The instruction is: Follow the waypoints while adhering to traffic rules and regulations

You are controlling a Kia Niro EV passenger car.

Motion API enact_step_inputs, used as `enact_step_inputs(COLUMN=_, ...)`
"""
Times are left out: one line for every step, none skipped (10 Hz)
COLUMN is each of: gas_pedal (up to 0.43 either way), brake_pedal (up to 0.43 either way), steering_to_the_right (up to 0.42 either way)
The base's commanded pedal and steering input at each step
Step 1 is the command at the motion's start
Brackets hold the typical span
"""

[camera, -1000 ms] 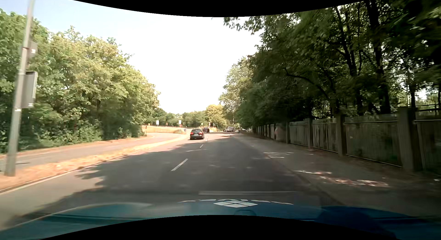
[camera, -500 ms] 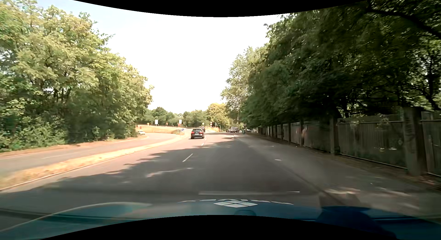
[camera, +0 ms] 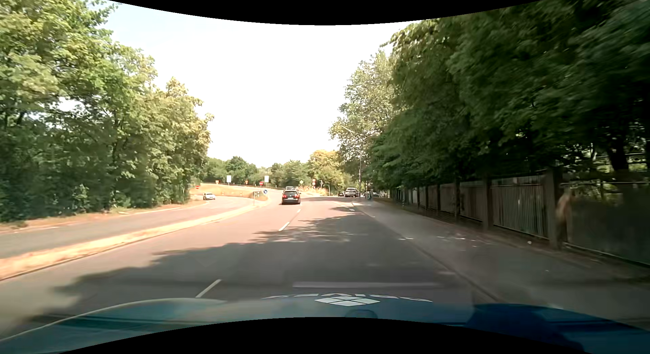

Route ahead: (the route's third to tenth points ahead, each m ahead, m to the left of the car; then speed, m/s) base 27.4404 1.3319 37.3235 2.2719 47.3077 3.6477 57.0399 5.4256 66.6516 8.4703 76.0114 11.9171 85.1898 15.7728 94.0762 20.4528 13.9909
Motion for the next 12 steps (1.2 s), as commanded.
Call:
enact_step_inputs(gas_pedal=0.0, brake_pedal=0.0, steering_to_the_right=-0.014)
enact_step_inputs(gas_pedal=0.0, brake_pedal=0.0, steering_to_the_right=-0.014)
enact_step_inputs(gas_pedal=0.0, brake_pedal=0.0, steering_to_the_right=-0.014)
enact_step_inputs(gas_pedal=0.0, brake_pedal=0.0, steering_to_the_right=-0.014)
enact_step_inputs(gas_pedal=0.0, brake_pedal=0.0, steering_to_the_right=-0.013)
enact_step_inputs(gas_pedal=0.0, brake_pedal=0.0, steering_to_the_right=-0.014)
enact_step_inputs(gas_pedal=0.0, brake_pedal=0.0, steering_to_the_right=-0.016)
enact_step_inputs(gas_pedal=0.0, brake_pedal=0.0, steering_to_the_right=-0.018)
enact_step_inputs(gas_pedal=0.0, brake_pedal=0.0, steering_to_the_right=-0.021)
enact_step_inputs(gas_pedal=0.0, brake_pedal=0.0, steering_to_the_right=-0.023)
enact_step_inputs(gas_pedal=0.0, brake_pedal=0.0, steering_to_the_right=-0.024)
enact_step_inputs(gas_pedal=0.0, brake_pedal=0.0, steering_to_the_right=-0.024)
